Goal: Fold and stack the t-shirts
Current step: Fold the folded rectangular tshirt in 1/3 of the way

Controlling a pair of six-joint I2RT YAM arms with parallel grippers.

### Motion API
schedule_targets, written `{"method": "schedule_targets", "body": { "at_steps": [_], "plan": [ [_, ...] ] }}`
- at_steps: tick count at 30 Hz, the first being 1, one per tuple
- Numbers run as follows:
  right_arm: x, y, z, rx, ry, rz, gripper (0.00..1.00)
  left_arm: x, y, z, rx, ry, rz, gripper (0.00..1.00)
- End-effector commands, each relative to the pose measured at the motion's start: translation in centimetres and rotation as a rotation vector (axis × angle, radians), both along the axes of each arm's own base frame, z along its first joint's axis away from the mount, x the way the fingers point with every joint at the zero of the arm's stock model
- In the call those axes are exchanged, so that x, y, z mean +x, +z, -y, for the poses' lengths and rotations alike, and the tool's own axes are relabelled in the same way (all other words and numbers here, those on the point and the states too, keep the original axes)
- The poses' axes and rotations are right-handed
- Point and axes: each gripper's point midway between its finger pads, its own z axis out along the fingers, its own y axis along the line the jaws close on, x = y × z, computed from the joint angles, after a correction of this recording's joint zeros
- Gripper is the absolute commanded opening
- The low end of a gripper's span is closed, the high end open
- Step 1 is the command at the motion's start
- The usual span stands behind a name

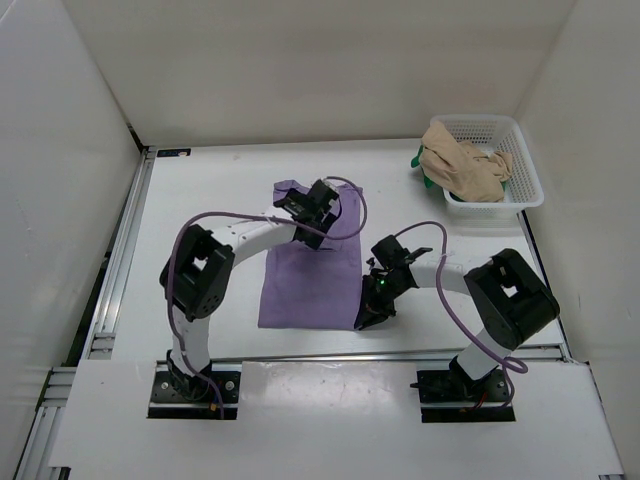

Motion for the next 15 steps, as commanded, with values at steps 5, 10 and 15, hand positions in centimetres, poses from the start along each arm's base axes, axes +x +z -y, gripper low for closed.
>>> {"method": "schedule_targets", "body": {
  "at_steps": [5,10,15],
  "plan": [
    [-0.1,-0.9,1.1,-0.06,-0.002,0.018,0.21,4.6,6.5,-3.0,-0.051,0.127,0.116,1.0],
    [0.4,-0.6,0.9,-0.057,-0.005,0.041,0.35,-2.7,10.3,-2.2,-0.409,-0.062,-0.257,1.0],
    [0.1,-0.6,1.5,-0.072,-0.009,0.053,0.56,-8.2,17.4,-5.9,-0.69,-0.142,-0.108,1.0]
  ]
}}
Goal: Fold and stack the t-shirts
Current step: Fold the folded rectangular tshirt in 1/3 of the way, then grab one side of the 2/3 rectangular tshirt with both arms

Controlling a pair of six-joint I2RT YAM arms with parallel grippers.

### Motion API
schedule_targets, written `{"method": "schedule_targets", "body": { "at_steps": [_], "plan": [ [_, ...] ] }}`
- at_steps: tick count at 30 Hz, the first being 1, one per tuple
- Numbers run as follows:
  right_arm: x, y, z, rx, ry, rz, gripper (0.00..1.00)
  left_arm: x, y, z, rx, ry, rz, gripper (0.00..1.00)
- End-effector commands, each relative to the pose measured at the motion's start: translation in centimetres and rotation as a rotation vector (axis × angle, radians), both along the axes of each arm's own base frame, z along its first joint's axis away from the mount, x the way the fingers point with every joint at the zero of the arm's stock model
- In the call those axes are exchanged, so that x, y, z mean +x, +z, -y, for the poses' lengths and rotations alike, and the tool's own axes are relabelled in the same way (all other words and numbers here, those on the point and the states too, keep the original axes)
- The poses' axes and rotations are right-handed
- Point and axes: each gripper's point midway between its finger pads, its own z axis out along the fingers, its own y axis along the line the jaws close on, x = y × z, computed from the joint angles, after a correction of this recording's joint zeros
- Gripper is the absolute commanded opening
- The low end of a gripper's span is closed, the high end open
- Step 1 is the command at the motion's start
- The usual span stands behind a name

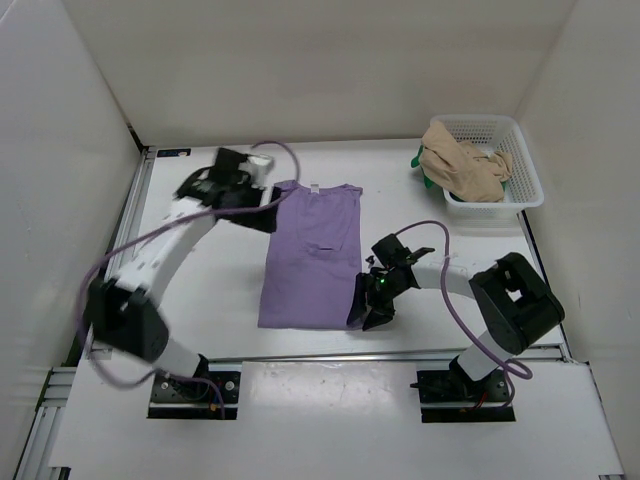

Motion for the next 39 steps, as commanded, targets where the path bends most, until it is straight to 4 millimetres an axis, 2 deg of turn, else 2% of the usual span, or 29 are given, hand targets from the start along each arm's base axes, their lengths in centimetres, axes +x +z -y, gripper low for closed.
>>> {"method": "schedule_targets", "body": {
  "at_steps": [1,2,3,4,5,6,7,8,10,11,12,14,19,24,31,33,34,36,37,39],
  "plan": [
    [0.0,-1.3,1.8,-0.095,-0.005,0.041,0.58,-5.9,9.7,0.3,-0.311,-0.124,0.201,1.0],
    [0.0,-1.3,1.8,-0.095,-0.005,0.041,0.6,-5.8,10.7,-1.1,-0.288,-0.079,0.28,1.0],
    [-0.1,-1.4,2.0,-0.102,-0.007,0.046,0.62,-7.4,12.6,-2.0,-0.302,-0.073,0.374,1.0],
    [-0.1,-1.4,2.0,-0.103,-0.007,0.046,0.65,-8.5,9.8,-2.4,-0.289,-0.069,0.332,1.0],
    [-0.1,-1.4,2.0,-0.103,-0.007,0.046,0.65,-9.5,8.5,-2.5,-0.293,-0.079,0.306,1.0],
    [0.0,-1.5,2.1,-0.112,-0.017,0.047,0.65,-11.0,7.4,-1.8,-0.331,-0.123,0.271,0.96],
    [0.3,-1.3,1.9,-0.106,-0.018,0.056,0.65,-12.0,5.3,-1.4,-0.347,-0.147,0.206,0.9],
    [0.3,-1.3,1.9,-0.106,-0.018,0.056,0.65,-13.8,1.2,-1.1,-0.34,-0.164,0.093,0.84],
    [0.6,-1.0,1.6,-0.101,-0.028,0.059,0.65,-15.5,-3.6,-1.1,-0.3,-0.167,-0.059,0.75],
    [0.7,-0.8,1.5,-0.095,-0.028,0.066,0.65,-17.2,-6.7,-1.5,-0.272,-0.163,-0.152,0.71],
    [0.5,-0.8,1.4,-0.096,-0.029,0.061,0.65,-17.9,-8.1,-1.8,-0.26,-0.157,-0.192,0.69],
    [0.6,-0.6,1.3,-0.091,-0.03,0.068,0.65,-18.6,-9.8,-1.8,-0.267,-0.162,-0.215,0.69],
    [0.7,-0.6,1.4,-0.095,-0.051,0.069,0.64,-19.4,-10.9,-0.8,-0.305,-0.197,-0.268,0.72],
    [0.4,-0.9,1.4,-0.098,-0.061,0.072,0.63,-19.9,-14.1,-2.3,-0.304,-0.104,-0.381,0.7],
    [0.2,-0.8,1.2,-0.091,-0.063,0.075,0.6,-19.2,-15.7,-3.1,-0.289,-0.05,-0.423,0.66],
    [-0.1,-1.0,1.4,-0.098,-0.071,0.063,0.57,-19.3,-16.0,-2.8,-0.304,-0.056,-0.446,0.62],
    [-0.1,-1.0,1.4,-0.098,-0.071,0.063,0.56,-19.0,-15.9,-2.7,-0.304,-0.056,-0.444,0.51],
    [0.0,-0.9,1.2,-0.085,-0.069,0.065,0.54,-18.1,-15.7,-2.1,-0.326,-0.068,-0.437,0.38],
    [0.0,-0.9,1.2,-0.085,-0.069,0.065,0.52,-17.4,-15.4,-1.9,-0.328,-0.07,-0.425,0.34],
    [0.0,-0.9,1.2,-0.085,-0.069,0.065,0.45,-17.3,-15.3,-1.6,-0.345,-0.078,-0.44,0.31]
  ]
}}
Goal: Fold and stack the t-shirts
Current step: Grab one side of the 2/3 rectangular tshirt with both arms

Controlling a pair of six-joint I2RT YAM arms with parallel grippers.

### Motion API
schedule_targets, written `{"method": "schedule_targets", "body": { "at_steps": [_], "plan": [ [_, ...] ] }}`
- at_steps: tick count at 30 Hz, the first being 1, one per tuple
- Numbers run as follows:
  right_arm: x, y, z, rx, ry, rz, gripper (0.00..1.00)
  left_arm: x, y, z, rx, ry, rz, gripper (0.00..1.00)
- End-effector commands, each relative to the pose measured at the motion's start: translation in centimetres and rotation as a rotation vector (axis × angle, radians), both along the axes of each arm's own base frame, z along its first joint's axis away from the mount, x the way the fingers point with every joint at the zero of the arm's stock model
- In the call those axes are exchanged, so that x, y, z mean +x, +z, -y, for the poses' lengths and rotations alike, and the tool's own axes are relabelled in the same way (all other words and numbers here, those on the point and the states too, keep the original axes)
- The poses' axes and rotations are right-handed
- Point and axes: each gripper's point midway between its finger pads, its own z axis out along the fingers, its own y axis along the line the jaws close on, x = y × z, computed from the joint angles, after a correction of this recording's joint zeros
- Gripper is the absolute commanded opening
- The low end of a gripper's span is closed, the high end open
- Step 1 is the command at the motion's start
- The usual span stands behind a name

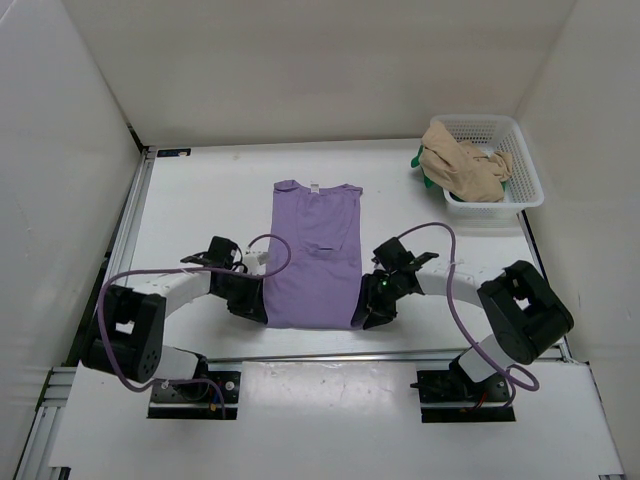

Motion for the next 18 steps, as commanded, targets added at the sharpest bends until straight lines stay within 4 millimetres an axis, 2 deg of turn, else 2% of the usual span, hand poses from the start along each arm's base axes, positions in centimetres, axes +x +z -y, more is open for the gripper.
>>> {"method": "schedule_targets", "body": {
  "at_steps": [1,2,3,4,5,7,8,10,11,12,13,16,18],
  "plan": [
    [-0.3,-0.9,0.8,-0.047,-0.002,0.012,0.45,1.3,0.0,0.3,-0.007,-0.019,0.043,0.28],
    [-0.3,-0.9,0.8,-0.047,-0.002,0.012,0.37,1.3,0.0,0.3,-0.007,-0.019,0.043,0.25],
    [-0.3,-0.9,0.8,-0.047,-0.002,0.012,0.33,1.5,-0.2,0.0,0.013,-0.014,0.048,0.15],
    [-0.1,-1.0,0.7,-0.049,-0.002,0.009,0.29,1.6,-0.3,-0.2,0.023,-0.011,0.051,0.11],
    [0.1,-1.0,0.5,-0.048,-0.002,0.01,0.22,1.6,-0.3,-0.2,0.023,-0.011,0.051,0.11],
    [0.3,-0.8,0.2,-0.037,0.002,0.006,0.13,1.7,-0.1,-0.3,0.03,-0.008,0.066,0.11],
    [0.5,-0.4,-0.2,-0.022,0.005,0.008,0.03,1.9,0.4,-0.1,0.015,-0.01,0.083,0.11],
    [0.5,-0.4,-0.2,-0.022,0.005,0.008,0.0,1.4,0.9,0.1,-0.002,-0.015,0.078,0.11],
    [0.5,0.0,-0.1,-0.019,0.005,0.013,0.0,1.4,1.8,0.3,-0.009,-0.026,0.103,0.11],
    [0.5,0.5,-0.2,-0.016,0.005,0.017,0.0,0.8,2.2,-0.2,0.017,-0.02,0.082,0.11],
    [0.6,1.4,-0.1,-0.005,0.002,0.045,0.0,1.5,3.4,-0.4,0.046,-0.02,0.141,0.11],
    [0.0,3.9,0.5,0.01,-0.002,0.08,0.0,0.9,5.0,-1.0,0.065,-0.011,0.166,0.11],
    [0.1,5.8,0.4,0.025,0.001,0.119,0.0,-1.1,6.6,-0.9,0.032,-0.025,0.132,0.11]
  ]
}}
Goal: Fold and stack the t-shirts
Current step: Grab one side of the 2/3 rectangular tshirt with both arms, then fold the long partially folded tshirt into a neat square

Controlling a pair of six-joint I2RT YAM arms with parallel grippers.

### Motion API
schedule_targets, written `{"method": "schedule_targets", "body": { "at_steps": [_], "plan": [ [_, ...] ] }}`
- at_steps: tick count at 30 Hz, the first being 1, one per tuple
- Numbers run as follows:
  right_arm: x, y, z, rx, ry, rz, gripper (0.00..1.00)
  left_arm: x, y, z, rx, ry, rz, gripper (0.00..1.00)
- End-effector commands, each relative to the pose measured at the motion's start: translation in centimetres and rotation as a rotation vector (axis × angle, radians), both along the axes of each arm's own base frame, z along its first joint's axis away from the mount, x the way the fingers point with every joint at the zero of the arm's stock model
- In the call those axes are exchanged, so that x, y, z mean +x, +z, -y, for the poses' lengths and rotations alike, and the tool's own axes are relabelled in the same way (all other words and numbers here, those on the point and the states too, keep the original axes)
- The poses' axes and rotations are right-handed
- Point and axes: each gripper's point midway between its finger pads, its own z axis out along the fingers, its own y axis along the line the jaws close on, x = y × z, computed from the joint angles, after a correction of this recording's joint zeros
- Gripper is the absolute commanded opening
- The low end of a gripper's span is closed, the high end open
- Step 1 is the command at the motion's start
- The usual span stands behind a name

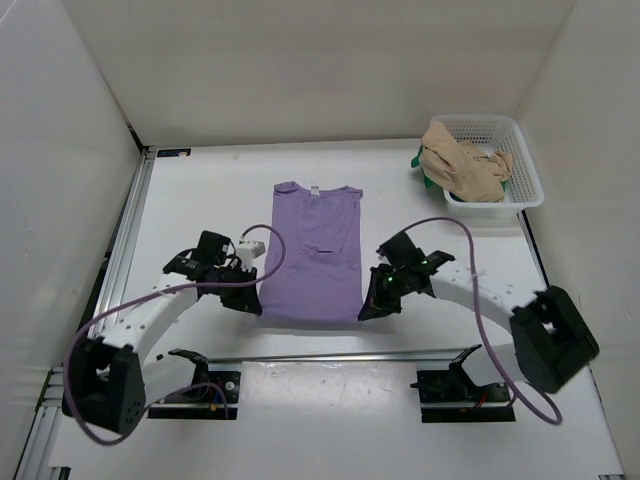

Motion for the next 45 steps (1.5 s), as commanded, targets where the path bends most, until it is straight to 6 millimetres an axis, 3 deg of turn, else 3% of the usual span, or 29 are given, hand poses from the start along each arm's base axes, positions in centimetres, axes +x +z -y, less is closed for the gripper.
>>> {"method": "schedule_targets", "body": {
  "at_steps": [1,2,6,9,11,13,14,18,21,24,25,27,28,29,32,34,38,45],
  "plan": [
    [0.1,4.4,0.3,0.03,0.008,0.096,0.0,-2.1,2.9,-0.4,-0.01,-0.022,0.001,0.11],
    [-0.2,5.1,0.6,0.02,-0.005,0.09,0.0,-3.2,3.3,-0.5,-0.02,-0.025,-0.002,0.11],
    [-1.6,6.8,1.4,0.016,-0.003,0.079,0.0,-3.8,4.5,-0.7,-0.027,-0.026,0.024,0.11],
    [-2.2,9.1,1.3,0.037,0.007,0.099,0.0,-3.7,7.4,-0.2,-0.069,-0.039,0.055,0.11],
    [-2.0,10.9,1.3,0.04,-0.007,0.113,0.0,-2.4,10.2,0.3,-0.09,-0.041,0.132,0.11],
    [-1.3,12.6,1.2,0.041,-0.019,0.151,0.0,-1.6,11.6,0.7,-0.107,-0.047,0.145,0.11],
    [-0.6,14.5,0.9,0.052,-0.025,0.182,0.0,-1.0,12.9,1.0,-0.125,-0.053,0.176,0.11],
    [3.1,17.1,0.6,0.064,-0.033,0.248,0.0,2.2,13.9,0.7,-0.131,0.006,0.178,0.11],
    [6.8,16.3,0.5,0.038,-0.022,0.236,0.0,5.1,14.8,0.5,-0.134,0.043,0.175,0.11],
    [9.3,15.9,0.6,0.032,-0.001,0.244,0.0,7.5,15.1,0.7,-0.154,0.056,0.153,0.11],
    [10.7,15.9,0.3,0.045,-0.002,0.233,0.0,8.7,14.2,0.5,-0.145,0.073,0.109,0.11],
    [12.1,15.7,0.2,0.046,0.011,0.229,0.0,10.6,14.8,0.5,-0.156,0.081,0.114,0.11],
    [12.8,14.8,-0.3,0.043,0.027,0.204,0.0,11.6,13.9,0.3,-0.15,0.097,0.08,0.11],
    [14.0,15.5,-0.5,0.051,0.026,0.232,0.0,12.4,14.2,0.4,-0.151,0.097,0.089,0.11],
    [16.4,15.0,-0.7,0.061,0.014,0.217,0.0,14.6,13.8,-0.1,-0.172,0.121,0.059,0.11],
    [17.6,14.6,-0.7,0.078,-0.01,0.19,0.0,15.4,13.9,0.1,-0.202,0.12,0.049,0.11],
    [18.0,15.5,-1.1,0.1,-0.006,0.214,0.0,16.9,13.3,-0.4,-0.208,0.139,0.028,0.11],
    [20.8,13.3,-2.3,0.142,-0.022,0.164,0.0,19.0,11.5,-0.6,-0.232,0.152,-0.023,0.11]
  ]
}}
